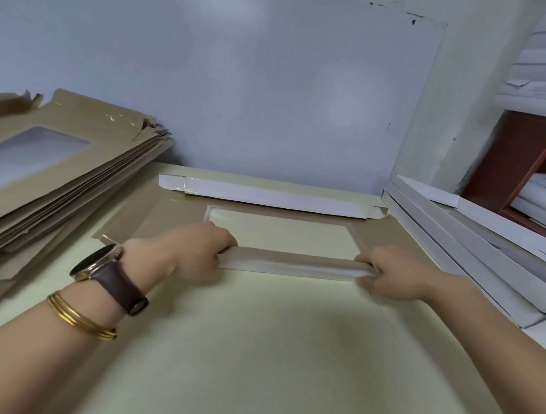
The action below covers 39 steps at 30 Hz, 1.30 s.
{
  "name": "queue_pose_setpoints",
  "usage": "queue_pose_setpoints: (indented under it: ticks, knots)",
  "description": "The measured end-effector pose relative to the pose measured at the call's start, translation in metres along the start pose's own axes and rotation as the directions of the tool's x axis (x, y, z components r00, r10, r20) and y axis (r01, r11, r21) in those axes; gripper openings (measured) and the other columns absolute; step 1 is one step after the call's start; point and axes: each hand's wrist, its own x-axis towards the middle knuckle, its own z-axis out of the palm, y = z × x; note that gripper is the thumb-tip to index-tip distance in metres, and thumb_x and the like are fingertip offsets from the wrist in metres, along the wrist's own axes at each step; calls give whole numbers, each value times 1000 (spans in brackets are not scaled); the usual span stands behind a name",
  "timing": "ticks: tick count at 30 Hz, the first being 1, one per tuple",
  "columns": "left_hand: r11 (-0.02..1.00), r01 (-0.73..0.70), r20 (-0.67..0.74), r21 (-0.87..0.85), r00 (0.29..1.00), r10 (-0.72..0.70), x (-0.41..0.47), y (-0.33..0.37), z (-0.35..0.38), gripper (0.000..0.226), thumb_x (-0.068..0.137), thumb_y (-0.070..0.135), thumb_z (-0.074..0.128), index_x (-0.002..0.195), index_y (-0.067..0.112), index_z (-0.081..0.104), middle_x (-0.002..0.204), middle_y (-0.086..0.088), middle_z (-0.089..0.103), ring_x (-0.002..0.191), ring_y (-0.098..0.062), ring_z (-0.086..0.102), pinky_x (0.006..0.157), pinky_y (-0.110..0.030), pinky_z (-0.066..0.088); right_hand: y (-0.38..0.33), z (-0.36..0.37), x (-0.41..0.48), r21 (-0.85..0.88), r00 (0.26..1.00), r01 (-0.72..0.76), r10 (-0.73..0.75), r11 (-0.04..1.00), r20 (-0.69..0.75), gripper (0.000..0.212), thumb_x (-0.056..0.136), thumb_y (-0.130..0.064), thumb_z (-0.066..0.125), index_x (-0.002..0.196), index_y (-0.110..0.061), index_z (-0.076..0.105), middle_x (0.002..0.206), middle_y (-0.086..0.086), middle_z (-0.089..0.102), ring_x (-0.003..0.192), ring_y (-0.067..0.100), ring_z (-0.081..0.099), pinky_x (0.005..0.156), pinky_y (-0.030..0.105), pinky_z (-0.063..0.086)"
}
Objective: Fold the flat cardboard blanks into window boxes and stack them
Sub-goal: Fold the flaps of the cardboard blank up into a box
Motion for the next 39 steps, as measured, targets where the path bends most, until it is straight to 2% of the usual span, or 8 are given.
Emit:
queue_pose_setpoints:
  ticks: [6,12,14,17,20,25,29,39]
  knots:
    - [997,66,-9,-42,998,-66,5,-12,-7,16,77,9,47,68,22,43,74,1,53,80,-25,55,71,-37,48,6,-11,1,-1,996,43,-43,999,73,10,87,-28,65,83,-20,63,68,-10,55,66,7,50,57,21,35]
    - [989,147,-40,-24,988,-148,12,-17,-9,11,83,24,50,90,17,54,86,1,55,86,-23,54,64,-32,41,14,-9,8,-4,999,-40,40,999,-35,23,74,-43,75,76,-32,54,74,-15,60,74,5,57,60,21,37]
    - [983,182,-76,20,981,-180,14,-19,-7,24,82,30,52,102,17,51,98,-1,58,91,-25,54,66,-32,39,15,-6,10,-77,992,-72,63,994,-108,30,71,-53,72,94,-38,57,95,-16,66,95,12,61,72,25,39]
    - [954,217,-183,206,966,-180,19,-17,6,54,77,39,57,124,19,40,121,-1,54,115,-26,47,94,-42,34,10,4,10,5,985,-105,104,995,-137,79,75,-43,72,144,-33,35,141,-7,48,130,18,43,99,31,38]
    - [959,139,-256,245,964,-74,22,-8,25,74,81,29,54,146,20,18,147,-4,30,140,-24,21,114,-54,10,-6,17,8,56,983,-90,98,994,-156,93,75,-22,67,151,-37,15,151,-1,27,141,22,22,113,49,27]
    - [986,-88,-235,143,965,120,29,17,51,57,102,30,27,154,28,6,162,3,-1,149,-17,-2,119,-42,-2,-54,41,16,-10,975,63,-64,998,-212,73,93,-12,41,156,-24,4,163,-1,-9,149,17,-12,120,37,-3]
    - [994,-79,-185,72,979,91,42,31,64,57,103,44,14,155,25,0,162,6,-5,149,-13,-7,119,-39,-4,-95,63,30,86,962,149,-124,985,-242,61,104,-43,21,156,-15,6,164,0,-2,149,13,-9,121,31,-4]
    - [999,34,-48,-18,998,-35,53,30,72,56,103,43,11,154,27,-2,162,4,-4,149,-15,-5,118,-37,-1,-107,73,50,199,992,111,-97,974,-76,70,101,-55,13,156,-14,3,164,-1,0,149,9,-5,119,28,-4]
